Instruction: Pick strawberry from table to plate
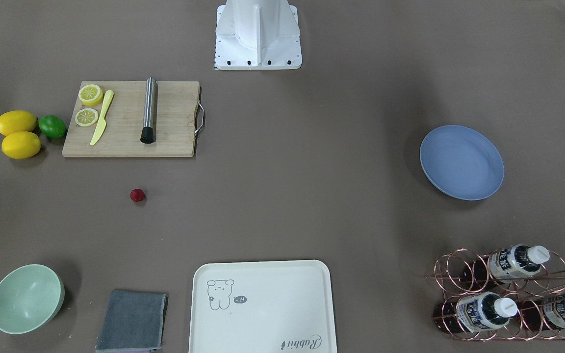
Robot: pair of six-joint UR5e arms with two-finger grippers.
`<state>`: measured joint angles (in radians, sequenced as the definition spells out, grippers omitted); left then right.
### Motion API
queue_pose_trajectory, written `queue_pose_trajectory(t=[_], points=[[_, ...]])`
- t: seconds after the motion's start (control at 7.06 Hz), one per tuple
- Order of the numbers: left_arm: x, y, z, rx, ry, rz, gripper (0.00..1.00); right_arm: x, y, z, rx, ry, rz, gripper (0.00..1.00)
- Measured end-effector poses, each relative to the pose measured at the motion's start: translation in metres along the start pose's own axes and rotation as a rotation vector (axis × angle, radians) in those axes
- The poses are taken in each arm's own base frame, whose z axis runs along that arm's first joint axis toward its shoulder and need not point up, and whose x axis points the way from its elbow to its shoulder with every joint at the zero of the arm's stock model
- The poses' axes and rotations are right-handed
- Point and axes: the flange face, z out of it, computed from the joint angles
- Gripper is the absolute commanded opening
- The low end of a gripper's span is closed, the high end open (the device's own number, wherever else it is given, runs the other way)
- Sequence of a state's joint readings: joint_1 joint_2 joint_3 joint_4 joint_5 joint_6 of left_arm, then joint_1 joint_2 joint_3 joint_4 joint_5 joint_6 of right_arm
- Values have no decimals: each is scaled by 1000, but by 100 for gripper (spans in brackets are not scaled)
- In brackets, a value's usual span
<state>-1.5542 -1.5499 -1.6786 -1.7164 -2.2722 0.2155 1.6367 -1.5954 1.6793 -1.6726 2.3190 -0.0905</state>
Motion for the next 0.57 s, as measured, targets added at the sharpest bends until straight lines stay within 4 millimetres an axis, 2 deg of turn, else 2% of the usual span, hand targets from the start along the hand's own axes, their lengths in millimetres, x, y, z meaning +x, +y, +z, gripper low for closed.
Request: queue_pose_trajectory(t=[0.57], points=[[1, 5, 4, 21, 35, 7, 98, -2, -2, -2, 4, 0, -5, 100]])
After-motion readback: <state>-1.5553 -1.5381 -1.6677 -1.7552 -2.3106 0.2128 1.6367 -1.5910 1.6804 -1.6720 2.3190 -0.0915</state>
